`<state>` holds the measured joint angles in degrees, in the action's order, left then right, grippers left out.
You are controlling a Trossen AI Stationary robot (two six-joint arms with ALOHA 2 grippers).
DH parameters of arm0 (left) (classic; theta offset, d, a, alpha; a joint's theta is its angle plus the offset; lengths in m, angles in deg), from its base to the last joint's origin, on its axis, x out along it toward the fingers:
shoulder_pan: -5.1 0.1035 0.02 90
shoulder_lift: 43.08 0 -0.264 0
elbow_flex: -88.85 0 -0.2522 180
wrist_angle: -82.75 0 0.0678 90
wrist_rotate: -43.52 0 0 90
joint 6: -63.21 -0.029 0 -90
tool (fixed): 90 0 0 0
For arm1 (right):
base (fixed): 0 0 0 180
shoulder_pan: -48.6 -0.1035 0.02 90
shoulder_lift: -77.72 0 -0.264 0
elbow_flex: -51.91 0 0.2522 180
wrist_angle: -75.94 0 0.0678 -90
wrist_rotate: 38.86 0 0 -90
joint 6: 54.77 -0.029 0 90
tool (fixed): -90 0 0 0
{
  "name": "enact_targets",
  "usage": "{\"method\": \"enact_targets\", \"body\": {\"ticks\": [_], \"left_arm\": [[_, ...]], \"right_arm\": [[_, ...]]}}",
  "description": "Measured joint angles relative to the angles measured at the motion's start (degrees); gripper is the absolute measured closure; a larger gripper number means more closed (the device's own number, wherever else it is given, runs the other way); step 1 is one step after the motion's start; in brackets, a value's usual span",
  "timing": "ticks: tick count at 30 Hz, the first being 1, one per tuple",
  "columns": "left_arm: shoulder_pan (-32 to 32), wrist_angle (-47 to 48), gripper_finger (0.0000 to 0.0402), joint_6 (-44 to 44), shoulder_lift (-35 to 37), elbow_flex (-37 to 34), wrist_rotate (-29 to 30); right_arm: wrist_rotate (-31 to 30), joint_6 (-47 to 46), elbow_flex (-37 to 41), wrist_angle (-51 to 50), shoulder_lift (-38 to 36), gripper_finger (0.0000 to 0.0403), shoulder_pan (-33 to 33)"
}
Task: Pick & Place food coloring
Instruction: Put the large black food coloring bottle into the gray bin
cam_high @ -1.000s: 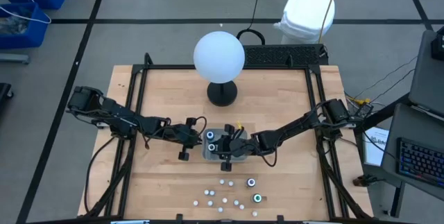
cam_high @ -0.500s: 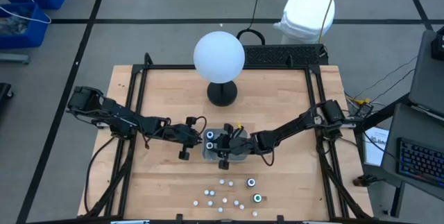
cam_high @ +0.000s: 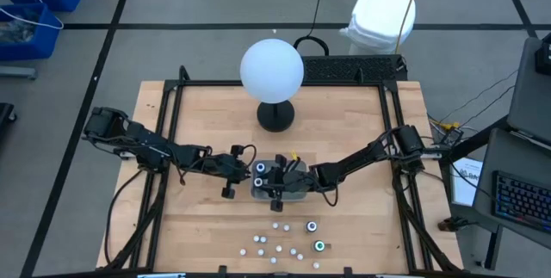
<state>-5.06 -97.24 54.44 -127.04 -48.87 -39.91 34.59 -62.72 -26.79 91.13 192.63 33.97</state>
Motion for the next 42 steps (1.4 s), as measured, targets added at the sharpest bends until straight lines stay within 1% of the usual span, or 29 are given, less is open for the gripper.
{"method": "enact_targets", "body": {"ticks": [5,9,16,21,24,26,29,33,35,37,40,42], "left_arm": [[0.0,0.0,0.0360,0.0,0.0,0.0,0.0],[0.0,0.0,0.0360,0.0,0.0,0.0,0.0],[0.0,0.9,0.0360,0.3,0.0,0.0,0.0],[0.0,1.6,0.0360,0.5,0.0,0.0,0.0],[0.0,1.6,0.0360,0.5,0.0,0.0,0.0],[0.0,2.0,0.0360,0.9,0.0,0.0,0.0],[0.0,3.1,0.0360,2.1,0.0,0.0,-0.1],[0.0,5.9,0.0360,2.3,0.0,0.0,-0.5],[0.0,7.1,0.0360,0.9,0.0,0.0,-0.5],[-0.2,8.3,0.0360,-0.6,0.0,0.0,-0.5],[-0.9,9.4,0.0360,-1.2,0.0,0.0,-0.5],[-1.5,9.9,0.0360,-0.4,0.2,0.0,-0.5]], "right_arm": [[0.3,-0.2,0.0,-0.5,0.0,0.0238,0.0],[0.3,0.3,0.0,-0.5,-0.1,0.0228,-0.1],[0.8,2.1,0.1,-2.0,-1.7,0.0223,-0.1],[0.8,2.7,0.2,-3.2,-4.2,0.0222,-0.1],[0.7,4.3,0.2,-5.8,-6.2,0.0222,-0.1],[0.4,6.7,0.2,-7.3,-9.1,0.0222,-0.1],[0.3,9.4,0.2,-11.5,-16.0,0.0222,-0.1],[0.3,10.4,0.1,-22.8,-27.0,0.0225,-0.1],[-0.2,10.1,0.7,-28.6,-32.3,0.0236,-0.6],[-2.8,10.2,3.9,-29.8,-37.4,0.0259,-2.0],[-7.3,10.5,12.6,-26.2,-43.8,0.0311,-4.6],[-7.7,10.9,19.2,-22.0,-47.5,0.0351,-5.6]]}}
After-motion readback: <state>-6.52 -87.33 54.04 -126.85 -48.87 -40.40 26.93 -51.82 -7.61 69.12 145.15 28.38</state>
